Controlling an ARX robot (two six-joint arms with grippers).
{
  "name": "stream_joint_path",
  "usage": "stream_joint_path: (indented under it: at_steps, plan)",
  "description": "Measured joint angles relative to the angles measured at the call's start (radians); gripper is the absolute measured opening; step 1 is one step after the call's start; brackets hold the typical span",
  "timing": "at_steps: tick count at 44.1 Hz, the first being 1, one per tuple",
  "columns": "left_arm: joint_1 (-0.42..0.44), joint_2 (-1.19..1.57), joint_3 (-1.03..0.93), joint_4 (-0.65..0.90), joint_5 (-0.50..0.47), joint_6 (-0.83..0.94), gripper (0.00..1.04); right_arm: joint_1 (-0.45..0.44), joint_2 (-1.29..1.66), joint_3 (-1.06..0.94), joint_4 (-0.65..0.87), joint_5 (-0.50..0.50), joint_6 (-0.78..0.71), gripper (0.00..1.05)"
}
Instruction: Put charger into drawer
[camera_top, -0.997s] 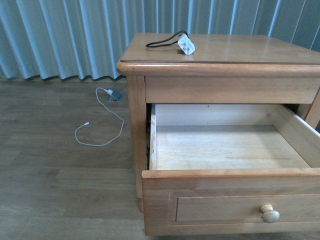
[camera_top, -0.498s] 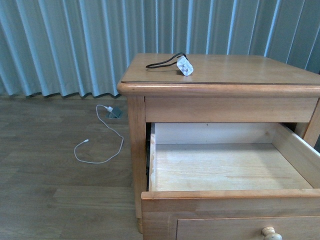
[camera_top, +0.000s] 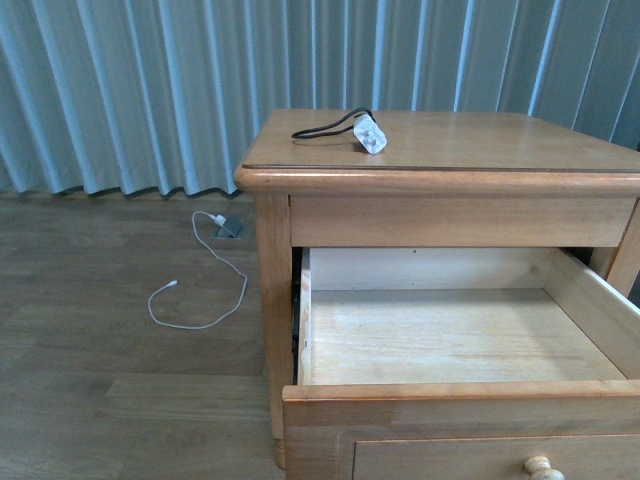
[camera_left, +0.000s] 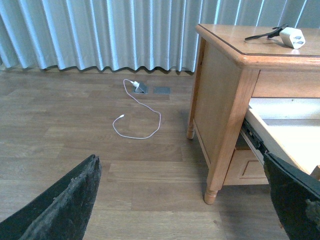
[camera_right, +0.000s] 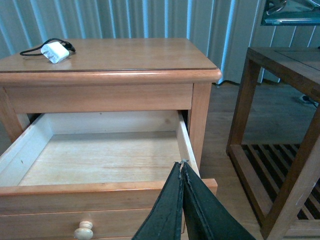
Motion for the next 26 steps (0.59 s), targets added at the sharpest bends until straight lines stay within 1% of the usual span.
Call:
stream_joint_path:
  at_steps: [9, 11, 13, 14, 17, 23, 26]
  plan:
    - [0.000, 0.000, 0.000, 0.000, 0.000, 0.000, 0.99, 0.084, -0.072, -0.016, -0.054, 0.076, 0.000, 0.02]
    - [0.000, 0.000, 0.000, 0.000, 0.000, 0.000, 0.99, 0.085, -0.134, -0.017, -0.139, 0.072, 0.000, 0.09]
    - [0.000, 0.000, 0.000, 0.000, 0.000, 0.000, 0.99, 0.085, -0.173, -0.024, -0.175, 0.072, 0.000, 0.16]
    - [0.000, 0.000, 0.000, 0.000, 0.000, 0.000, 0.99, 0.085, -0.187, -0.024, -0.181, 0.072, 0.000, 0.19]
    - [0.000, 0.000, 0.000, 0.000, 0.000, 0.000, 0.99, 0.085, -0.203, -0.023, -0.183, 0.073, 0.000, 0.35]
    - [0.000, 0.000, 0.000, 0.000, 0.000, 0.000, 0.99, 0.085, -0.203, -0.023, -0.184, 0.072, 0.000, 0.56]
    - [0.000, 0.000, 0.000, 0.000, 0.000, 0.000, 0.99, 0.085, -0.203, -0.023, -0.184, 0.073, 0.000, 0.72]
